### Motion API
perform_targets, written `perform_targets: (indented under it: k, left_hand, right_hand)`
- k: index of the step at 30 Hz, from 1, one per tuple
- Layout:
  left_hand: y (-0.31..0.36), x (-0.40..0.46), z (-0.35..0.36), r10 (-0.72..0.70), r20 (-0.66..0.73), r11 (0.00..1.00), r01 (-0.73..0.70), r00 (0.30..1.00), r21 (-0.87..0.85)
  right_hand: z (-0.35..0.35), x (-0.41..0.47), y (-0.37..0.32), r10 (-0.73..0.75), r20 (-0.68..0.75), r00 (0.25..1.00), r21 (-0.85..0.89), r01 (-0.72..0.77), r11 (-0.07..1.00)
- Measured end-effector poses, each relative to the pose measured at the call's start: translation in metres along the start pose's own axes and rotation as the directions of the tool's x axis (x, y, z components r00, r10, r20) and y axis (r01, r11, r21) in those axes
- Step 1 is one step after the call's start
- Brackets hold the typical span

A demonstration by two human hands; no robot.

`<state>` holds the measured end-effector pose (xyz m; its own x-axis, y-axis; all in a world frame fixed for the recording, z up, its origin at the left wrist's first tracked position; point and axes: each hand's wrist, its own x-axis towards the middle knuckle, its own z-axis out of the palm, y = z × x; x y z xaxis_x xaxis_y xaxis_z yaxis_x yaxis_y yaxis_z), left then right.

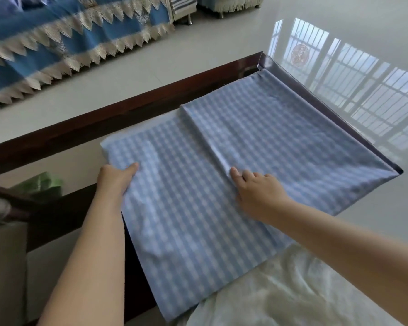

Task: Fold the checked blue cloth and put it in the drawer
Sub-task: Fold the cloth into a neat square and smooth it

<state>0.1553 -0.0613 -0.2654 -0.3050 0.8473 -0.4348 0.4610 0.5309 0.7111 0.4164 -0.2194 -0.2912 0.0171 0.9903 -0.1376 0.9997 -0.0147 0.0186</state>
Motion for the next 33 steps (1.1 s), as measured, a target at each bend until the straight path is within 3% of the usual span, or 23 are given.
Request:
perform_targets:
  k: [3, 9, 14, 17, 20, 22, 25, 28, 29, 30, 31, 32, 33]
  left_hand:
    - [0.001, -0.019, -0.009, -0.022, 0.266, 0.999, 0.029, 0.964, -0.022]
    - [-0.001, -0.013, -0.011, 0.109, 0.061, 0.989, -0.102, 0.992, -0.110]
    - [-0.008, -0.009, -0.007, 0.099, 0.090, 0.988, -0.087, 0.991, -0.125]
    - [-0.022, -0.013, -0.021, 0.005, 0.314, 0.997, 0.021, 0.949, -0.081]
    - [-0.032, -0.023, -0.038, 0.017, 0.527, 1.000, -0.019, 0.850, -0.002]
    - [-0.031, -0.027, -0.044, 0.080, 0.591, 0.995, -0.030, 0.803, -0.093]
    - [-0.005, -0.048, -0.039, 0.246, 0.548, 0.929, -0.033, 0.799, -0.369]
    - [0.041, -0.081, -0.021, 0.340, 0.487, 0.866, -0.067, 0.804, -0.495]
    - [0.058, -0.094, -0.012, 0.379, 0.491, 0.859, -0.101, 0.784, -0.501]
    - [0.076, -0.107, -0.002, 0.424, 0.506, 0.853, -0.144, 0.751, -0.502]
    - [0.095, -0.118, 0.013, 0.474, 0.518, 0.842, -0.194, 0.712, -0.503]
    - [0.112, -0.130, 0.031, 0.525, 0.511, 0.823, -0.253, 0.680, -0.509]
    - [0.129, -0.143, 0.053, 0.569, 0.505, 0.804, -0.310, 0.649, -0.508]
  right_hand:
    - [-0.003, 0.001, 0.000, 0.060, 0.002, 0.998, 0.014, -0.060, 0.998]
    - [-0.019, 0.006, 0.005, 0.185, 0.200, 0.962, -0.059, -0.176, 0.983]
    - [-0.018, 0.006, 0.006, 0.150, 0.231, 0.961, -0.017, -0.150, 0.988]
    - [-0.013, -0.002, 0.004, 0.098, 0.185, 0.978, -0.013, -0.097, 0.995]
    - [0.005, -0.014, 0.002, -0.041, -0.070, 0.997, -0.017, 0.040, 0.999]
    - [0.015, -0.021, 0.001, -0.156, -0.088, 0.984, -0.040, 0.153, 0.987]
    - [0.017, -0.028, 0.003, -0.224, 0.038, 0.974, -0.017, 0.225, 0.974]
    - [0.008, -0.041, 0.006, -0.234, 0.081, 0.969, 0.201, 0.214, 0.956]
    - [0.003, -0.045, 0.009, -0.208, 0.121, 0.971, 0.372, 0.149, 0.916]
    - [0.000, -0.049, 0.014, -0.136, 0.142, 0.980, 0.603, 0.023, 0.798]
    - [-0.003, -0.053, 0.020, -0.027, 0.169, 0.985, 0.827, -0.126, 0.547]
    - [-0.006, -0.058, 0.028, 0.061, 0.206, 0.977, 0.952, -0.215, 0.217]
    - [-0.010, -0.064, 0.038, 0.115, 0.223, 0.968, 0.973, -0.213, -0.091]
